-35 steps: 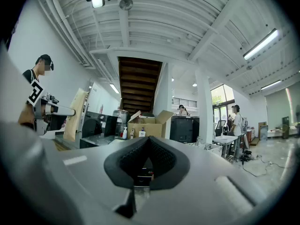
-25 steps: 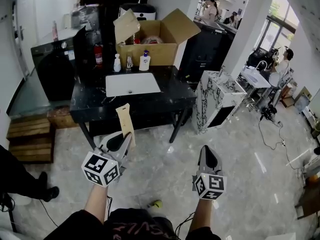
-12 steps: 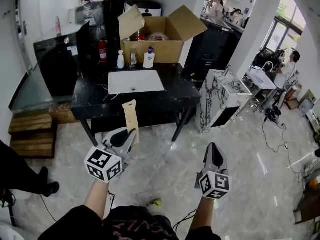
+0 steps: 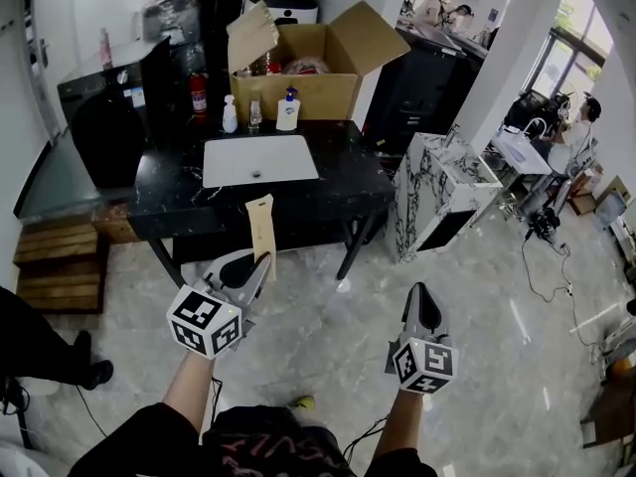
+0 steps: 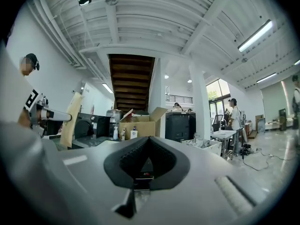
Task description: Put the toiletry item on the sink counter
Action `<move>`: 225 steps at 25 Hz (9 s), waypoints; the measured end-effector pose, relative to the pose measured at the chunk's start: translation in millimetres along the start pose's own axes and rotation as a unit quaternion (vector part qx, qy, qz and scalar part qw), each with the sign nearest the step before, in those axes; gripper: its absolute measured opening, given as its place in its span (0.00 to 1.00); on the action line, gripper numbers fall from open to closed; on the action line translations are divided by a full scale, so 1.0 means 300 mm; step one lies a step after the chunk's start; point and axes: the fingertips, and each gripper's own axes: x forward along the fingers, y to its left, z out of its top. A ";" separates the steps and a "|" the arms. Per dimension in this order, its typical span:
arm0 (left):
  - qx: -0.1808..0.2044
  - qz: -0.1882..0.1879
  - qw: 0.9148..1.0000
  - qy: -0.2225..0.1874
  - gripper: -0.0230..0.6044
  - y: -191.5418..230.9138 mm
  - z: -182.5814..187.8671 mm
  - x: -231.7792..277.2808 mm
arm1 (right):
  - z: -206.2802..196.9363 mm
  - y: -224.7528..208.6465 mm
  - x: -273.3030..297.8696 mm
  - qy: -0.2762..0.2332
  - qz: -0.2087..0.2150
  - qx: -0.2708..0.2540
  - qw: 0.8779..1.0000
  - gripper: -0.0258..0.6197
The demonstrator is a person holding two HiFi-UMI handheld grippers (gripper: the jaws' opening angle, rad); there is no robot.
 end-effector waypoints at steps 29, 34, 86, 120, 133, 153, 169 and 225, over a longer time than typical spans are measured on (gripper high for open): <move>0.036 0.038 0.999 0.002 0.08 -0.037 0.030 0.498 | -0.046 -0.364 0.347 0.005 0.056 0.018 0.998 0.06; 0.037 0.032 0.999 0.010 0.08 -0.016 0.004 0.576 | -0.069 -0.401 0.405 0.005 0.048 0.019 0.999 0.06; -0.025 0.020 0.999 0.023 0.08 0.822 0.029 1.509 | -0.019 -0.478 1.657 0.013 0.038 -0.014 0.999 0.06; 0.003 0.183 0.982 0.043 0.08 0.868 0.097 1.956 | -0.032 -0.713 2.311 0.005 0.230 0.012 0.973 0.06; -0.023 0.211 0.974 0.080 0.08 0.921 0.003 1.971 | -0.077 -0.675 2.374 0.020 0.245 0.023 0.969 0.06; -0.090 0.186 0.968 0.141 0.08 0.968 -0.247 1.997 | -0.109 -0.628 2.367 0.024 0.231 0.011 0.973 0.06; -0.142 0.178 0.948 0.221 0.08 0.978 -0.526 2.006 | -0.186 -0.605 2.403 0.052 0.234 0.007 0.971 0.06; -0.136 0.183 0.954 0.192 0.11 1.066 -0.444 1.983 | -0.115 -0.581 2.348 0.051 0.224 -0.015 0.973 0.06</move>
